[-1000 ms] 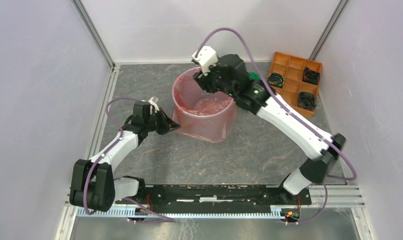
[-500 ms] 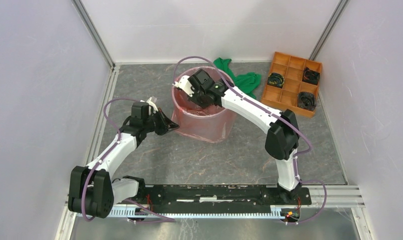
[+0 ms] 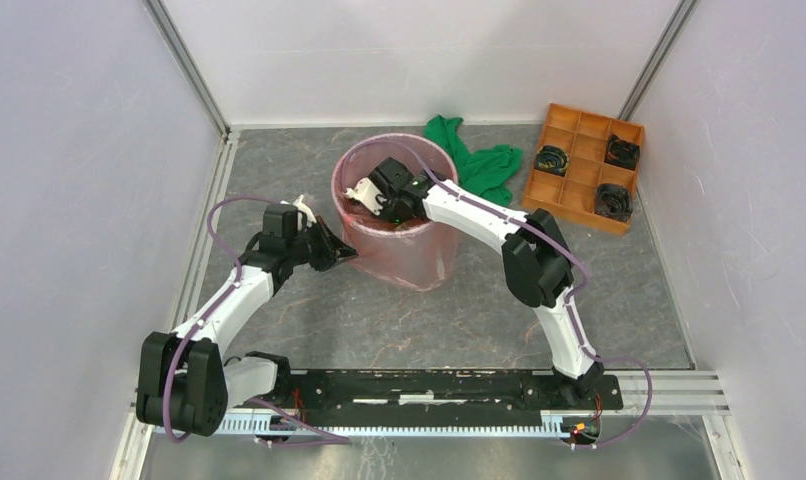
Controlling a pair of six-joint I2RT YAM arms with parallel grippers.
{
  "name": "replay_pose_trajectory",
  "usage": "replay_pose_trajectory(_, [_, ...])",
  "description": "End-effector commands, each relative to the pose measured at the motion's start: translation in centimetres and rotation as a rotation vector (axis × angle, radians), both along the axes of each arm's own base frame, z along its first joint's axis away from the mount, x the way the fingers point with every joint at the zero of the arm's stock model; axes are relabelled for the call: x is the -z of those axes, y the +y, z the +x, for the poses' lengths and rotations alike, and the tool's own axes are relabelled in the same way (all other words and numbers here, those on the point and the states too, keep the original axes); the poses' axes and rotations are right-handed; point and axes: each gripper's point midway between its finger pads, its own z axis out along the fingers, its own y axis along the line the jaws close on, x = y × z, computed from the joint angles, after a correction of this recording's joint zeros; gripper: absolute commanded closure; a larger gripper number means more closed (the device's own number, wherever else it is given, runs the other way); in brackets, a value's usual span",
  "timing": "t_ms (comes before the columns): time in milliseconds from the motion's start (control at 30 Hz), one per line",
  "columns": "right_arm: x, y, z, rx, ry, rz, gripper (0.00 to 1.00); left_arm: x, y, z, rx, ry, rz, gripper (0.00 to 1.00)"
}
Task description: Put the trash bags into the trash bin
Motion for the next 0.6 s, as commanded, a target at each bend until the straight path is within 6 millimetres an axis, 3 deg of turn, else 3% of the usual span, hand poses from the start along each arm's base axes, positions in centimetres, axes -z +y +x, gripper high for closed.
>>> replay_pose_trajectory(0, [-1.8,2.1,-0.6,-0.005,0.016,0.142,0.86,-1.5,0.3,1.0,0.016,-0.082,0.029,0.98])
replay_pose_trajectory(133, [-5.1,2.1,0.3,0.03,-0.054,0.2,0.79,-1.2,0.5,1.2,0.009,-0.078,0.047,0.98])
replay_pose_trajectory(233, [-8.1,0.7,2.0,0.102,-0.161,0.194,0.68,-0.7,0.7,1.2,0.002,-0.069,0.058,0.98])
replay_pose_trajectory(333, [-9.8,-0.5,2.5,0.13,-0.228,0.175,0.57,-0.4,0.8,1.1,-0.003,-0.064,0.063,0.98])
replay_pose_trajectory(433, [-9.3,-0.9,2.2,0.126,-0.23,0.17,0.54,-0.4,0.8,1.1,-0.004,-0.065,0.065,0.98])
replay_pose_trajectory(567, [-6.5,-1.0,1.8,0.131,-0.19,0.144,0.61,-0.5,0.8,1.1,-0.001,-0.067,0.065,0.98])
